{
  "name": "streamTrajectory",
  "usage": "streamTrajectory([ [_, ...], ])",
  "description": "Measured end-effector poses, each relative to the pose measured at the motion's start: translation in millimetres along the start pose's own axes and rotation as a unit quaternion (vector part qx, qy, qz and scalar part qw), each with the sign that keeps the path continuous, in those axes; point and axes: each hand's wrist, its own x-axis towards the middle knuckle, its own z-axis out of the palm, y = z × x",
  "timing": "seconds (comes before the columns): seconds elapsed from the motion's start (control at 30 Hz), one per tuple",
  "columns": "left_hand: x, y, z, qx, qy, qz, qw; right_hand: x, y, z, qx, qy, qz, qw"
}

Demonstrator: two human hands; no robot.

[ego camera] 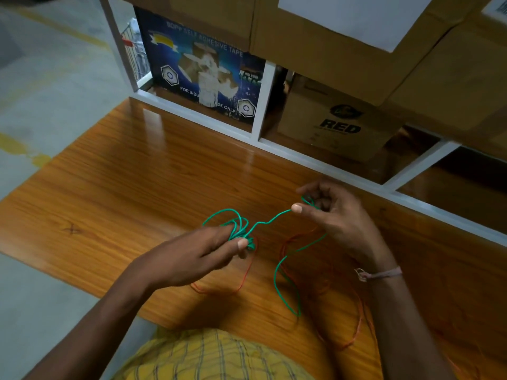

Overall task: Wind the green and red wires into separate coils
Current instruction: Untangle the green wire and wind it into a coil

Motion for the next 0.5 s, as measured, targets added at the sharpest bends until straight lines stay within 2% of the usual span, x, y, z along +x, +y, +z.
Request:
streamTrajectory([
  [0.13,6,-25,-7,0.161,0.110,0.006,0.981,2,9,-3,-0.051,-0.009,0.001,0.999],
  [0.3,15,-41,-7,0.255,0.184,0.038,0.949,3,10,-3,-0.072,-0.038,0.003,0.997],
  [0.4,18,-44,-9,0.274,0.190,0.039,0.942,4,8,-4,0.074,-0.050,0.024,0.996],
  [0.5,16,-42,-8,0.253,0.153,0.059,0.953,8,8,2,0.264,-0.051,0.087,0.959],
])
